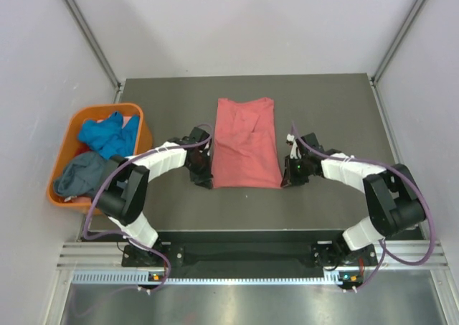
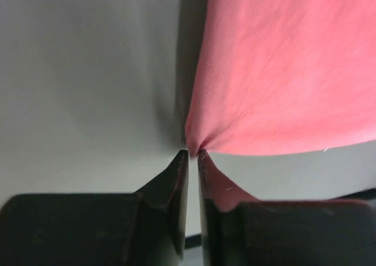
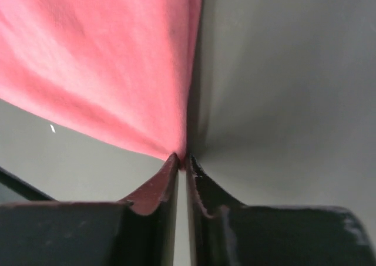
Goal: Fold and stack the t-shirts
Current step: Fold the tshirt
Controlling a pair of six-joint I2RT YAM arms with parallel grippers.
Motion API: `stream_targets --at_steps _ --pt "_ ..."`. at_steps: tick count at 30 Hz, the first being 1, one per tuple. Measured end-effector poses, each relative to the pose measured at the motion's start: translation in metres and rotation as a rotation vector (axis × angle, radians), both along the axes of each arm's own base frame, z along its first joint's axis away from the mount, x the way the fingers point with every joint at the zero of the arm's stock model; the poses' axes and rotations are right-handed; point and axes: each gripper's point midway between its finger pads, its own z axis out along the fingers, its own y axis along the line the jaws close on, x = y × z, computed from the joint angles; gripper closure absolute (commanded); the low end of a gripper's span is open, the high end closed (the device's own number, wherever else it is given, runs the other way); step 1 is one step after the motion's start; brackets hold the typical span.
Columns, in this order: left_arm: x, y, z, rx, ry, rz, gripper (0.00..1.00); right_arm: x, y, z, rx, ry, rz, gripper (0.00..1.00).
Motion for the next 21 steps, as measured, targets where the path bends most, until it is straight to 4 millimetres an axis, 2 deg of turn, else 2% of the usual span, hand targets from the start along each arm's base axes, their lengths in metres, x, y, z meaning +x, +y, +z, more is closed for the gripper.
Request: stream_targets --at_steps 3,6,8,11,13,15,18,19,21 --pt "-0.013 0.001 -0.002 0.015 0.035 -0.006 0.73 -0.006 -0.009 0.003 -0.027 -0.008 -0.031 0.74" --pt "-0.009 0.008 0.009 0.056 0.036 0.002 0.73 -0.006 -0.016 0.009 -0.063 -0.018 -0.052 0.71" --pt "0.013 0.006 0.03 0.06 -0.02 0.008 0.73 0.001 -0.018 0.019 -0.081 -0.039 -0.064 0.7" --pt "0.063 -0.001 0.072 0.018 -0.157 0.027 0.73 0.026 -0.013 0.044 -0.073 -0.108 -0.068 0.71" --pt "0.095 -0.003 0.094 -0.011 -0.237 0.042 0.74 0.053 -0.003 0.066 -0.05 -0.183 -0.059 0.71" --pt "0.122 -0.002 0.106 -0.034 -0.279 0.053 0.74 0.079 0.009 0.086 -0.026 -0.25 -0.039 0.71" --pt "0.157 -0.001 0.098 -0.039 -0.291 0.046 0.74 0.112 0.023 0.101 -0.011 -0.319 -0.002 0.7" --pt "0.169 -0.001 0.087 -0.033 -0.284 0.039 0.73 0.125 0.029 0.101 -0.008 -0.336 0.017 0.7" --pt "0.177 -0.001 0.067 -0.025 -0.254 0.017 0.72 0.14 0.035 0.095 -0.017 -0.34 0.042 0.7"
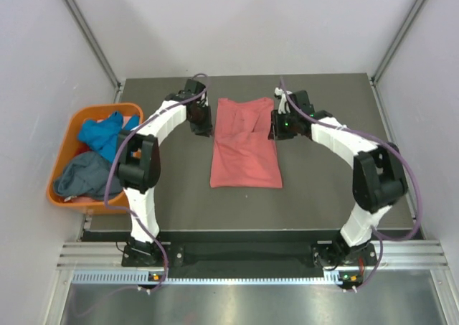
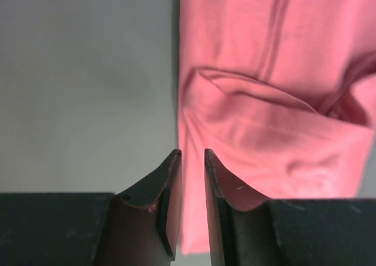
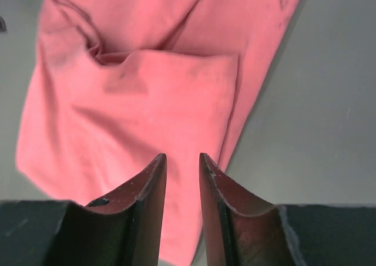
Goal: Fold and stack the t-shirts
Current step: Fold the tshirt
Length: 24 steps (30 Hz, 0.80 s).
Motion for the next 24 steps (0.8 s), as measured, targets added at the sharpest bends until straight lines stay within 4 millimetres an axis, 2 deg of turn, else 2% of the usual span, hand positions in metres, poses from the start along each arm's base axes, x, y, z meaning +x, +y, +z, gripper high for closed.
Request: stream_targets --at_steps 5,7,15,24 --pt "0.002 -0.01 -0.045 -0.004 0.087 -0.067 0.7 0.028 0.009 -0.031 -0.05 0.026 0.045 0.69" --pt "0.001 -0.012 -0.051 -0.007 0.099 -0.083 0.7 0.035 0.009 -0.041 -0.072 0.037 0.058 0.69" --pt "0.011 -0.017 -0.048 -0.018 0.061 -0.122 0.69 0.065 0.013 -0.062 -0.136 0.025 0.087 0.69" --pt "0.02 -0.019 -0.054 -0.011 0.05 -0.132 0.69 0.073 0.005 -0.075 -0.205 0.031 0.086 0.7"
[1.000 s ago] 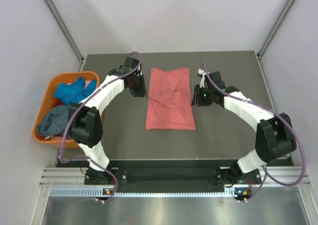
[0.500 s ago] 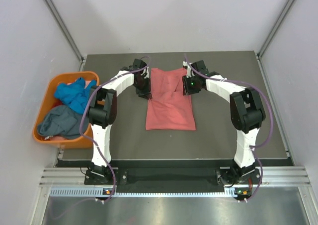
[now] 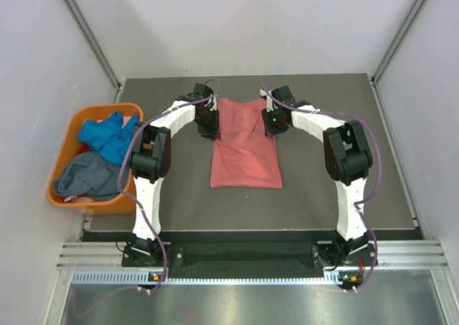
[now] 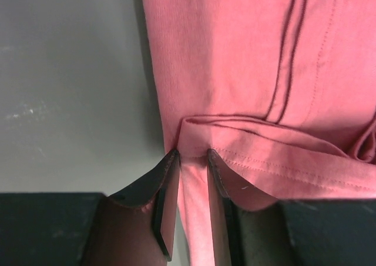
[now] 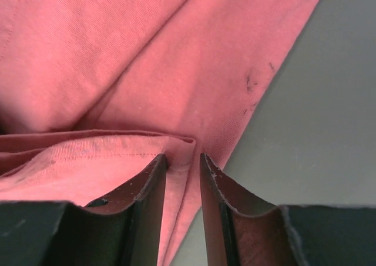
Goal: Fold and stack the t-shirts
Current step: Fold the tshirt
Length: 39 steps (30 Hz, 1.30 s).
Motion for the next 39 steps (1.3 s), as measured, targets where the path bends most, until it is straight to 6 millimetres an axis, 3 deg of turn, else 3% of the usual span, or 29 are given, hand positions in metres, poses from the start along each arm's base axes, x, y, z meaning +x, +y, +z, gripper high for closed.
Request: stream_targets --at_steps 6,8,11,30,33,39 --pt "0.003 -0.001 -0.002 0.002 -0.002 -0.004 0.7 -0.002 -0.001 -0.005 -0.008 0.014 0.006 1.0" --pt "0.004 -0.001 -0.001 0.0 -0.005 -0.001 0.86 -0.002 -0.001 -0.005 -0.006 0.013 0.002 1.0" --pt "0.006 -0.001 0.0 0.002 -0.01 0.0 1.0 -0.001 -0.003 -0.006 -0.009 0.011 -0.008 1.0" --pt "0.02 0.011 0.005 0.027 -0.027 0.121 0.99 0.006 -0.026 -0.006 -0.046 -0.008 -0.092 1.0" --pt "0.02 0.011 0.004 0.03 -0.027 0.126 0.84 0.006 -0.026 -0.006 -0.047 -0.008 -0.095 1.0" --pt "0.021 0.015 0.004 0.041 -0.025 0.135 0.74 0.006 -0.027 -0.006 -0.048 -0.006 -0.104 0.9"
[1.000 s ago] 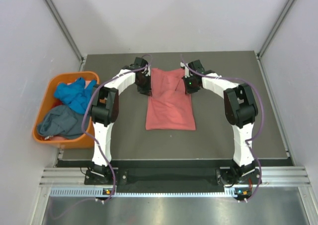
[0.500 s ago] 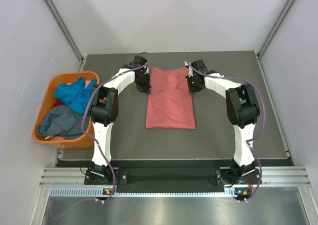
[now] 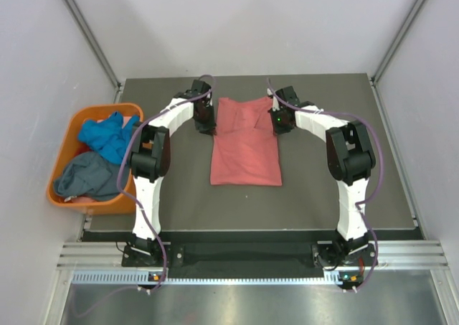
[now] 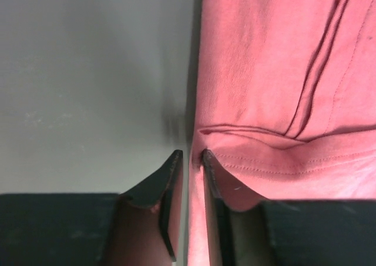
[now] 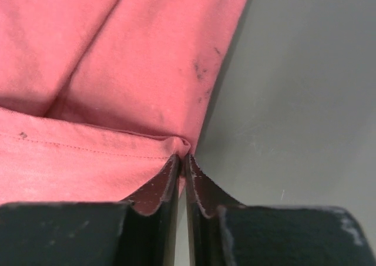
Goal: Fold and stack the t-shirts
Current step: Fold the tshirt
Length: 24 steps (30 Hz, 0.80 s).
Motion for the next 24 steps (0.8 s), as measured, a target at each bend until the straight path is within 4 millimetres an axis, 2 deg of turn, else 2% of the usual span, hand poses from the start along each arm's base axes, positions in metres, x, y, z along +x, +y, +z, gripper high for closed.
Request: stream_targets --at_steps 1,4,9,12,15,19,24 --pt "0.0 0.001 0.001 0.004 0.003 0.002 0.73 0.0 -0.001 0.0 -0.004 0.0 -0.005 0.84" --pt "-0.001 0.003 0.007 0.014 0.007 0.002 0.72 -0.004 -0.008 0.002 -0.026 0.013 -0.039 0.75" --pt "-0.009 0.0 0.035 0.001 -0.017 -0.008 0.71 -0.019 -0.018 0.025 -0.025 0.038 -0.106 0.73" --pt "-0.026 -0.005 0.059 -0.035 -0.038 -0.032 0.72 -0.039 -0.021 0.044 0.013 0.036 -0.122 0.76" --pt "-0.056 -0.015 0.073 -0.102 -0.024 -0.077 0.72 -0.069 -0.019 0.059 0.085 0.047 -0.119 0.77" --pt "-0.096 -0.026 0.063 -0.168 0.035 -0.12 0.73 -0.106 -0.014 0.055 0.171 0.089 -0.105 0.77" --pt "-0.145 -0.032 0.018 -0.171 0.17 -0.142 0.73 -0.155 -0.011 0.025 0.248 0.18 -0.096 0.78"
